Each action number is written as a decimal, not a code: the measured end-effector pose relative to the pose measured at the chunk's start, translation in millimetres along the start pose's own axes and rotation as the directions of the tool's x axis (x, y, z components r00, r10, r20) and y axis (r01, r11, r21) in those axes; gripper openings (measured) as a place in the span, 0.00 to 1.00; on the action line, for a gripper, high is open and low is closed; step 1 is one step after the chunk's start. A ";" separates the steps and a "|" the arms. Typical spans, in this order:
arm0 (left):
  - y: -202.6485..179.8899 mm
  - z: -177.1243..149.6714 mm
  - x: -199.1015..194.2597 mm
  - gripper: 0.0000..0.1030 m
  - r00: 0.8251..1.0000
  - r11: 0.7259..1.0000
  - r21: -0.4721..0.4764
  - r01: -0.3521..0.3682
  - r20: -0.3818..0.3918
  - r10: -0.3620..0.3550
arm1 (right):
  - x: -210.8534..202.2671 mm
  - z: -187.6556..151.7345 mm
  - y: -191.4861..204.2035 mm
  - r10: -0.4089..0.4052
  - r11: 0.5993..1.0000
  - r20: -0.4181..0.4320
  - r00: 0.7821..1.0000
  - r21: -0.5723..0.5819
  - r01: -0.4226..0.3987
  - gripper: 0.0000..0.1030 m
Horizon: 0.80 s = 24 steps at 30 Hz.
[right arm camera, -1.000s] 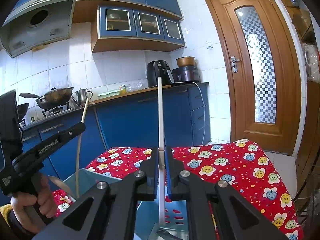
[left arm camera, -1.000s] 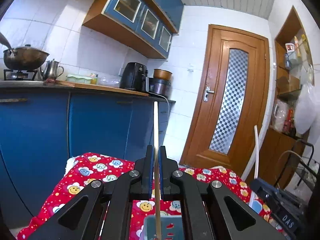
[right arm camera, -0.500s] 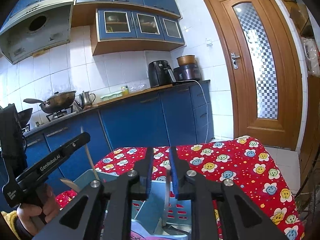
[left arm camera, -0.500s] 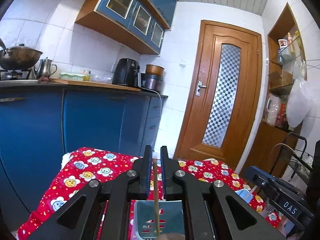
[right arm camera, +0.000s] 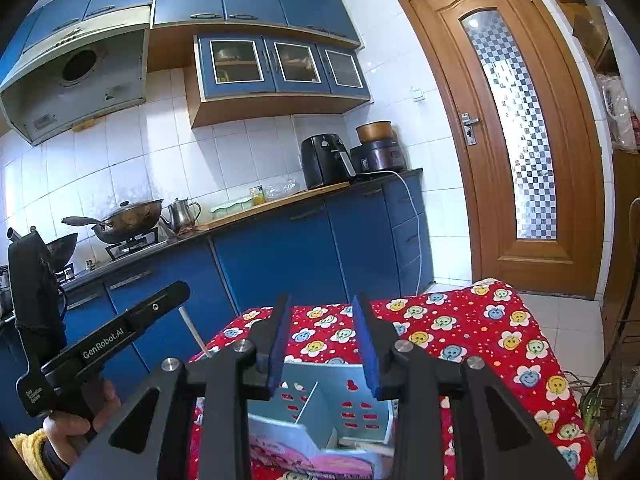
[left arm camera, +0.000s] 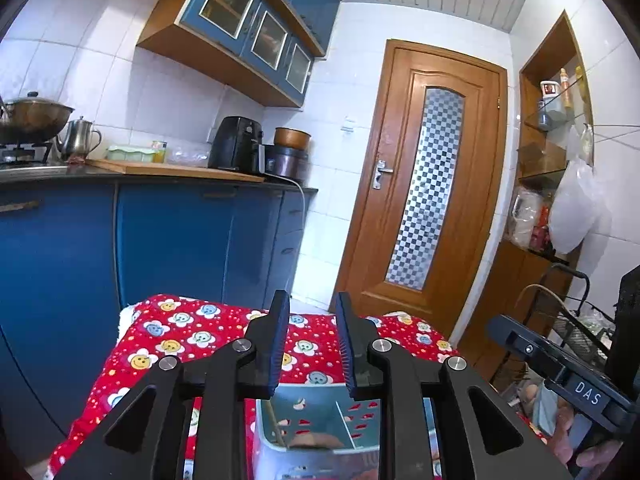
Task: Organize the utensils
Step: 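Lower the left tool's chopstick into the box and open while the right tool releases its chopstick, then move both tools back down toward the remaining utensils on the tablecloth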
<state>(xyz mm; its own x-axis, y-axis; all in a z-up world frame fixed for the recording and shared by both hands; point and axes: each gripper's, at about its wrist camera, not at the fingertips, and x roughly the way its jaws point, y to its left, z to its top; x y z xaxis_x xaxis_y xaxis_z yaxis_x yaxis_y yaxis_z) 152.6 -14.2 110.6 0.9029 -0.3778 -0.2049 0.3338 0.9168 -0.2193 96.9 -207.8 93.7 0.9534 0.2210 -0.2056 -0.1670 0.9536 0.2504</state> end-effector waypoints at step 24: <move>-10.7 -16.3 -70.9 0.23 0.988 0.999 0.022 0.034 -0.154 -0.030 | -71.4 -29.2 15.2 -0.045 0.996 -0.174 0.984 0.070 0.057 0.37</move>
<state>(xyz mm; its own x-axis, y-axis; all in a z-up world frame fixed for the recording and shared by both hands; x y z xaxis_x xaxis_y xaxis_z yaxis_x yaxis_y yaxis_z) 80.6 0.6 112.0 0.8398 -0.4209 -0.3428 0.3704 0.9060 -0.2048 18.9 -203.1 84.6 0.9016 0.2105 -0.3779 -0.0941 0.9481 0.3037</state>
